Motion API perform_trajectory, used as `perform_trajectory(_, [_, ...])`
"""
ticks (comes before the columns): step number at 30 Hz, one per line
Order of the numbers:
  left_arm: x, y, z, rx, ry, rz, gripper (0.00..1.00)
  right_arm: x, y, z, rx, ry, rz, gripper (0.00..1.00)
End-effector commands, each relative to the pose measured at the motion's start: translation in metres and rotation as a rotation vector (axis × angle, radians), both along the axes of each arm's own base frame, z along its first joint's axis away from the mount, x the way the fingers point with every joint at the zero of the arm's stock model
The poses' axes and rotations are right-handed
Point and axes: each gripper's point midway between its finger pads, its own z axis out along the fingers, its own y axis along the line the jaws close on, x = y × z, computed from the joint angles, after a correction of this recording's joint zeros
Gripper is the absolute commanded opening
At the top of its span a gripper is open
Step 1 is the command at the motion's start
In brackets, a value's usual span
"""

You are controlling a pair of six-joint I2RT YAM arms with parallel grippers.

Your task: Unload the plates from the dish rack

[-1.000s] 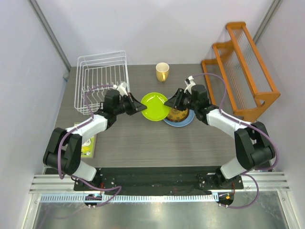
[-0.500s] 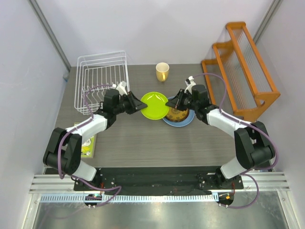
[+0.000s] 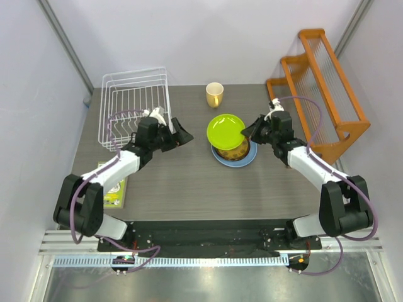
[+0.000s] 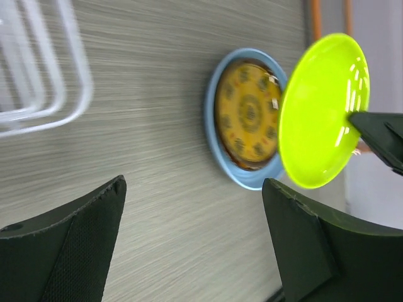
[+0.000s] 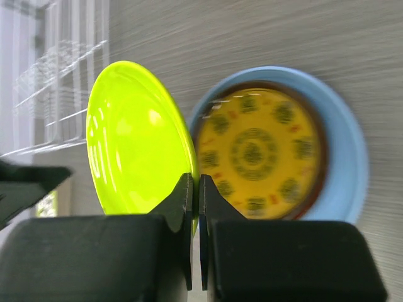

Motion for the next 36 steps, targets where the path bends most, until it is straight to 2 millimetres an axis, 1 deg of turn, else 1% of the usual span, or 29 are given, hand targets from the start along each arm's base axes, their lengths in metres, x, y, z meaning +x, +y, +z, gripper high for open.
perform_trajectory(1, [0.008, 0.053, 0.034, 0.237, -0.142, 0.175, 0.89, 0.001, -0.039, -0.016, -0.067, 0.023, -0.082, 0.01])
perform_trajectory(2, [0.009, 0.064, 0.036, 0.277, -0.158, 0.211, 0.89, 0.001, -0.043, -0.02, -0.066, 0.035, -0.08, 0.01])
perform_trajectory(3, [0.007, 0.075, 0.046, 0.306, -0.191, 0.248, 0.93, 0.001, -0.046, -0.025, -0.07, 0.046, -0.078, 0.01])
perform_trajectory(4, [0.006, 0.096, 0.041, 0.39, -0.192, 0.32, 0.95, 0.002, -0.052, -0.033, -0.074, 0.066, -0.088, 0.01])
perform_trajectory(6, [0.001, 0.114, 0.044, 0.451, -0.211, 0.371, 0.96, 0.002, -0.053, -0.039, -0.069, 0.08, -0.076, 0.01])
perform_trajectory(7, [-0.001, 0.121, 0.045, 0.485, -0.221, 0.387, 0.97, 0.003, -0.053, -0.046, -0.072, 0.092, -0.069, 0.01])
perform_trajectory(9, [-0.004, 0.136, 0.047, 0.531, -0.234, 0.446, 0.98, 0.005, -0.05, -0.049, -0.064, 0.093, -0.052, 0.01])
perform_trajectory(10, [-0.004, 0.14, 0.048, 0.54, -0.239, 0.46, 0.98, 0.005, -0.049, -0.055, -0.06, 0.106, -0.044, 0.01])
perform_trajectory(12, [-0.008, 0.149, 0.051, 0.559, -0.25, 0.499, 0.98, 0.01, -0.046, -0.058, -0.051, 0.1, -0.032, 0.01])
perform_trajectory(13, [-0.009, 0.152, 0.052, 0.562, -0.254, 0.514, 0.98, 0.011, -0.045, -0.066, -0.048, 0.121, -0.029, 0.01])
perform_trajectory(15, [-0.012, 0.16, 0.052, 0.574, -0.258, 0.552, 0.98, 0.015, -0.042, -0.068, -0.035, 0.118, -0.018, 0.01])
perform_trajectory(16, [-0.014, 0.162, 0.055, 0.567, -0.269, 0.566, 0.98, 0.015, -0.04, -0.071, -0.03, 0.126, -0.015, 0.01])
perform_trajectory(17, [-0.017, 0.165, 0.053, 0.575, -0.269, 0.574, 0.99, 0.018, -0.04, -0.075, -0.025, 0.124, -0.012, 0.01])
perform_trajectory(20, [-0.021, 0.169, 0.06, 0.562, -0.297, 0.593, 0.99, 0.023, -0.036, -0.083, -0.02, 0.135, 0.003, 0.01])
perform_trajectory(23, [-0.026, 0.176, 0.06, 0.571, -0.304, 0.623, 0.99, 0.028, -0.033, -0.086, -0.009, 0.137, 0.015, 0.02])
perform_trajectory(26, [-0.029, 0.18, 0.06, 0.576, -0.31, 0.641, 0.99, 0.028, -0.032, -0.089, -0.009, 0.142, 0.025, 0.13])
perform_trajectory(27, [-0.029, 0.182, 0.06, 0.578, -0.312, 0.649, 0.99, 0.028, -0.032, -0.091, -0.012, 0.145, 0.025, 0.27])
perform_trajectory(28, [-0.029, 0.182, 0.061, 0.576, -0.313, 0.651, 1.0, 0.027, -0.034, -0.094, -0.022, 0.153, 0.016, 0.36])
perform_trajectory(30, [-0.03, 0.182, 0.059, 0.576, -0.311, 0.65, 0.99, 0.027, -0.038, -0.094, -0.045, 0.15, 0.013, 0.5])
perform_trajectory(32, [-0.029, 0.181, 0.059, 0.572, -0.311, 0.647, 0.99, 0.023, -0.044, -0.097, -0.078, 0.164, -0.006, 0.57])
perform_trajectory(33, [-0.028, 0.18, 0.059, 0.571, -0.312, 0.644, 0.99, 0.023, -0.046, -0.093, -0.096, 0.15, -0.006, 0.63])
perform_trajectory(35, [-0.027, 0.179, 0.061, 0.564, -0.312, 0.64, 0.99, 0.018, -0.053, -0.093, -0.129, 0.156, -0.027, 0.65])
perform_trajectory(36, [-0.026, 0.178, 0.061, 0.564, -0.311, 0.64, 0.99, 0.017, -0.053, -0.09, -0.142, 0.147, -0.02, 0.67])
